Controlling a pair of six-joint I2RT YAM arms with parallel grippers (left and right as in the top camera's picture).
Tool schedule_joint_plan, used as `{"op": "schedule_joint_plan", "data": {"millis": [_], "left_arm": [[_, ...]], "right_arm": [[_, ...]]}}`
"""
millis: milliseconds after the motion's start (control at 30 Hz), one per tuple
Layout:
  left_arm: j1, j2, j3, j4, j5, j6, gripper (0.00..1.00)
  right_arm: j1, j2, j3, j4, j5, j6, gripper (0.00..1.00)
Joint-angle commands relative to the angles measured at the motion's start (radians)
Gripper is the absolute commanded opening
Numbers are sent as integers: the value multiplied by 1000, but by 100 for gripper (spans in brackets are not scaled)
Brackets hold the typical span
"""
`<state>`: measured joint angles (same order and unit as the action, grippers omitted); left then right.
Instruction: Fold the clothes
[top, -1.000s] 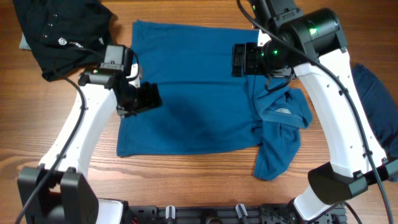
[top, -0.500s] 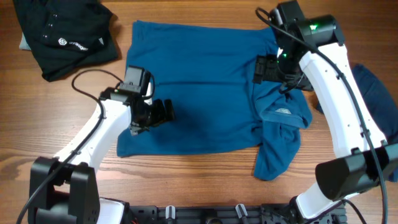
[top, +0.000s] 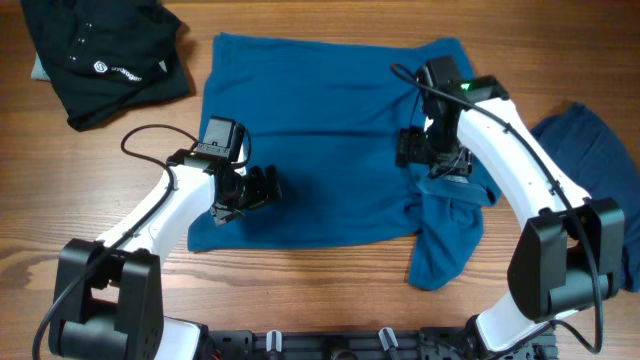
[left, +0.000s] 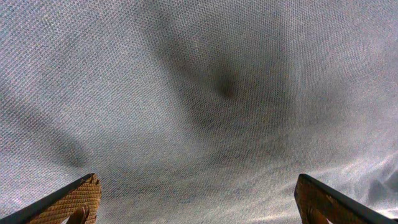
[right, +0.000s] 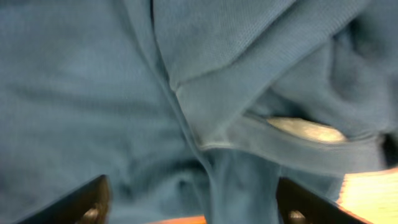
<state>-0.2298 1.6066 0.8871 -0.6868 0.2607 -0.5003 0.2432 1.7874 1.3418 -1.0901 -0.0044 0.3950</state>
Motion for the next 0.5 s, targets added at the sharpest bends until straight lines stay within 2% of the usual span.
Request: {"op": "schedule_joint_plan", "data": {"millis": [0, 67, 167, 467], "left_arm": [[-2, 11, -5, 3, 11, -14, 100], [-2, 11, -5, 3, 11, -13, 100], [-2, 11, -5, 3, 11, -13, 100], [-2, 11, -5, 3, 11, -13, 100]], "right_arm": [[4, -11, -71, 69, -27, 16, 73], [4, -11, -87, 89, -26, 16, 66], [4, -11, -87, 88, 13, 17, 61], [4, -11, -87, 114, 30, 16, 61]]}}
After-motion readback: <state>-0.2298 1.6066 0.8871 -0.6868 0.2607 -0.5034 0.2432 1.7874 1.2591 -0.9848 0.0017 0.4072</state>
